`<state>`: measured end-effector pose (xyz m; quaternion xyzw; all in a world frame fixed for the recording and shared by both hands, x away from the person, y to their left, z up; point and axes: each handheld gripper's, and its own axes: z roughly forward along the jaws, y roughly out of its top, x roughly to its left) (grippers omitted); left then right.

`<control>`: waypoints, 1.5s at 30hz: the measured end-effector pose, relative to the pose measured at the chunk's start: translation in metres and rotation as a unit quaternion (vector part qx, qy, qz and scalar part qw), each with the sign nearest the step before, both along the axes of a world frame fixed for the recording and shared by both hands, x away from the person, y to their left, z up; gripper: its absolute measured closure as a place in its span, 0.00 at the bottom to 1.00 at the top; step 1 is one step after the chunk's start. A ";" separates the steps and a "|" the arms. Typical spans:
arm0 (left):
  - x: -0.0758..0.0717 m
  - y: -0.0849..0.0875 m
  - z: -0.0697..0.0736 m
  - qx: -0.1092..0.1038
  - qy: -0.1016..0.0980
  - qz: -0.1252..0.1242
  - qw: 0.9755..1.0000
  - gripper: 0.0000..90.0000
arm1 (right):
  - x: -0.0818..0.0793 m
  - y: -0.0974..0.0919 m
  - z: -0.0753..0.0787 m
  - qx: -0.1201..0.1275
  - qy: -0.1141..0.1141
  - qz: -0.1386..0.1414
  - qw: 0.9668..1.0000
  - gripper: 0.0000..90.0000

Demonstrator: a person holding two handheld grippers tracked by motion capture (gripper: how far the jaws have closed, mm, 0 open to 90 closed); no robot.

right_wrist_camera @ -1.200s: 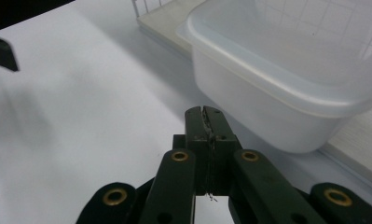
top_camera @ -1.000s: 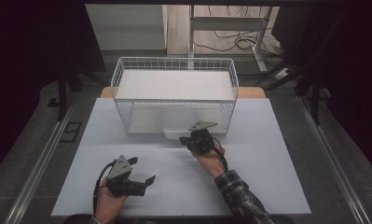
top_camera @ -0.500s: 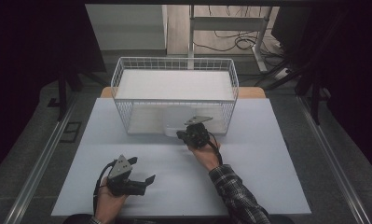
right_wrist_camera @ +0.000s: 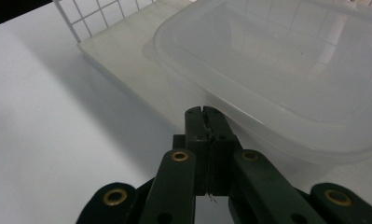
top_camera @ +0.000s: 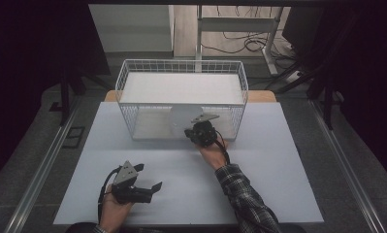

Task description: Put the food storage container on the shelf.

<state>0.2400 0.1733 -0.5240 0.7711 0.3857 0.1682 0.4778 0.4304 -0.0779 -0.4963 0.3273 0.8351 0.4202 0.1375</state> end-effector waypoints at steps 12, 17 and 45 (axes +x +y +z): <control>0.000 0.000 0.000 -0.002 0.001 -0.001 1.000 0.06 | 0.014 0.007 0.001 -0.019 -0.010 -0.005 1.000 0.99; 0.000 0.001 0.000 -0.004 0.001 -0.001 1.000 0.06 | 0.012 0.007 0.002 -0.018 -0.015 0.000 1.000 0.97; 0.001 0.001 -0.001 -0.002 0.005 -0.002 1.000 0.06 | -0.027 -0.004 0.014 0.002 -0.008 0.037 0.999 0.40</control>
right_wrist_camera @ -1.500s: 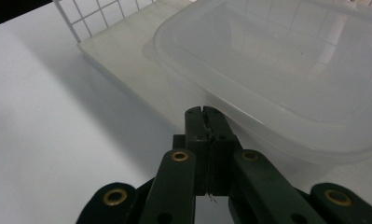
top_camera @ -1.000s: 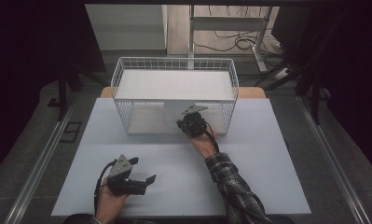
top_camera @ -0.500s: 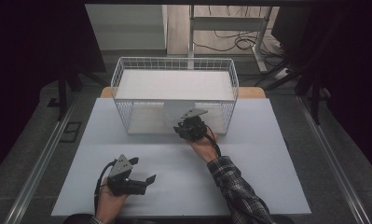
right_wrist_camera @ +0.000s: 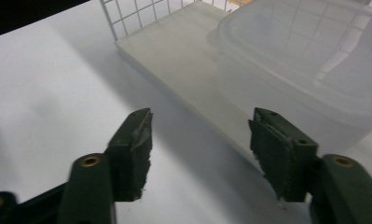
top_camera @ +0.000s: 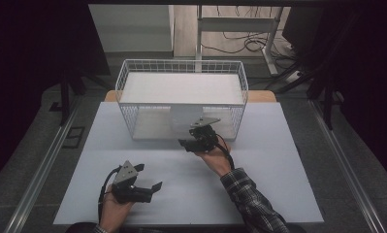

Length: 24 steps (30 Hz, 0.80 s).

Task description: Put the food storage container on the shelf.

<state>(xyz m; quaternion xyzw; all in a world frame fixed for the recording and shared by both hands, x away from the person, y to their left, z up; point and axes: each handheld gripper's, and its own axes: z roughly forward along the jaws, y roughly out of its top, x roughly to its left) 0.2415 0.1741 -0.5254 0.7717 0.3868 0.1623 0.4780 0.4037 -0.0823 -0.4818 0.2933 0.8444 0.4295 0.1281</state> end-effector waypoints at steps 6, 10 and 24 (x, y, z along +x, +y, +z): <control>0.000 0.000 0.000 -0.001 0.002 0.000 1.000 0.06 | -0.009 -0.018 0.000 0.009 0.012 0.002 1.000 0.30; 0.000 0.000 0.000 -0.002 0.002 -0.002 1.000 0.05 | -0.014 -0.029 0.002 0.009 0.014 0.002 1.000 0.24; -0.001 -0.001 0.001 -0.011 0.004 -0.026 1.000 0.04 | -0.050 -0.065 0.009 0.012 0.010 0.015 1.000 0.07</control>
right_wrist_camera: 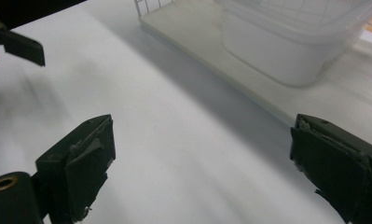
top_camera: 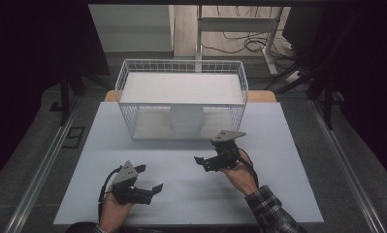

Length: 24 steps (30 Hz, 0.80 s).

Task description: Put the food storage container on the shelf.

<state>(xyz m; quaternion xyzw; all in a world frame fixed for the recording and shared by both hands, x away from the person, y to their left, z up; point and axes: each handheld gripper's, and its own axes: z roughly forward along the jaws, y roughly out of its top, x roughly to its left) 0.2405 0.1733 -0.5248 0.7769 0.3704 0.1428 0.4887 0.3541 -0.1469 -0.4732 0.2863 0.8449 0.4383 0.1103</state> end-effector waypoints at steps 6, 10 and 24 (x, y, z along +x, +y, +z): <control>-0.001 0.001 0.002 0.010 0.009 -0.006 1.000 0.04 | -0.019 -0.016 -0.001 0.000 0.008 -0.002 1.000 0.05; -0.003 0.006 0.005 0.024 0.009 0.000 1.000 0.04 | -0.031 -0.026 -0.003 -0.002 0.006 -0.003 1.000 0.04; -0.024 0.037 0.015 0.037 -0.015 0.035 0.999 0.06 | -0.067 -0.072 -0.009 0.002 0.008 -0.026 1.000 0.03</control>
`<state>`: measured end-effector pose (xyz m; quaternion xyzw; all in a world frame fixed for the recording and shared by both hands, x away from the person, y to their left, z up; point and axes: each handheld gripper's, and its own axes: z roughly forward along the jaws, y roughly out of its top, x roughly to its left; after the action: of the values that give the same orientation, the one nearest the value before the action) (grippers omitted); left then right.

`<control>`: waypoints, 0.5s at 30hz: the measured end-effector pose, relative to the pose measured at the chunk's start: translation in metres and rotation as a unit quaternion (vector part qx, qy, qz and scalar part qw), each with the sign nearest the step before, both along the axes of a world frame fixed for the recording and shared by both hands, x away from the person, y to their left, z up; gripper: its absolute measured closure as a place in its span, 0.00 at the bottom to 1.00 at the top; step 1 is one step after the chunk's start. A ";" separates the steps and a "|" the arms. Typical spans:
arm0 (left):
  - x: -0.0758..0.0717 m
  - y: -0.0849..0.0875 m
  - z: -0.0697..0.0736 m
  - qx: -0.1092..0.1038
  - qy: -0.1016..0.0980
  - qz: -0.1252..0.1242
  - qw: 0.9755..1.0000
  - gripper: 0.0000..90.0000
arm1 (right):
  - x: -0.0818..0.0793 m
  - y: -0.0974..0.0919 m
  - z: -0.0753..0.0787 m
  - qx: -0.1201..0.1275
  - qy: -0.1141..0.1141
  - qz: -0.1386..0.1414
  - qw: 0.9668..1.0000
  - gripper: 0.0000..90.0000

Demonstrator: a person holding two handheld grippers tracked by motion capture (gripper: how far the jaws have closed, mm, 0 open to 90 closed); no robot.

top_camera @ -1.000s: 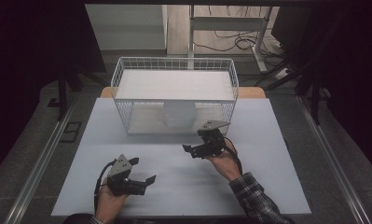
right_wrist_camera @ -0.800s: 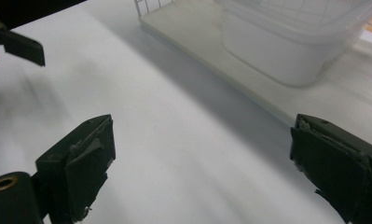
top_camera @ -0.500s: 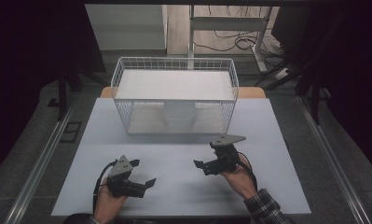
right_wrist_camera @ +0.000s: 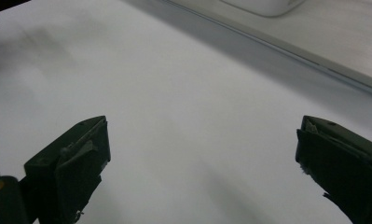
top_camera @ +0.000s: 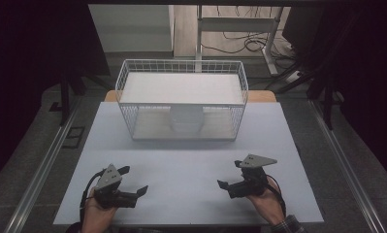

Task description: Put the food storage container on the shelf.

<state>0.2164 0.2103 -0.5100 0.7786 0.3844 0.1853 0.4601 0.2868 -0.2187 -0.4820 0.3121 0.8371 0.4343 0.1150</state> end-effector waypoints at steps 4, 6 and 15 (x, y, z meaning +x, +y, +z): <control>-0.005 0.007 -0.003 0.006 0.002 0.008 1.000 0.05 | -0.010 -0.013 -0.003 0.000 0.003 -0.007 1.000 0.03; -0.007 0.009 -0.004 0.008 0.003 0.008 1.000 0.04 | -0.016 -0.019 -0.007 -0.006 0.004 -0.009 1.000 0.02; -0.013 0.014 -0.010 0.022 0.016 0.011 1.000 0.03 | -0.032 -0.036 -0.021 -0.021 0.032 -0.024 0.999 0.01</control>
<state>0.2033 0.2238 -0.5205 0.7870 0.3959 0.1862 0.4349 0.2547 -0.2548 -0.5032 0.3432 0.8415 0.4039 0.1045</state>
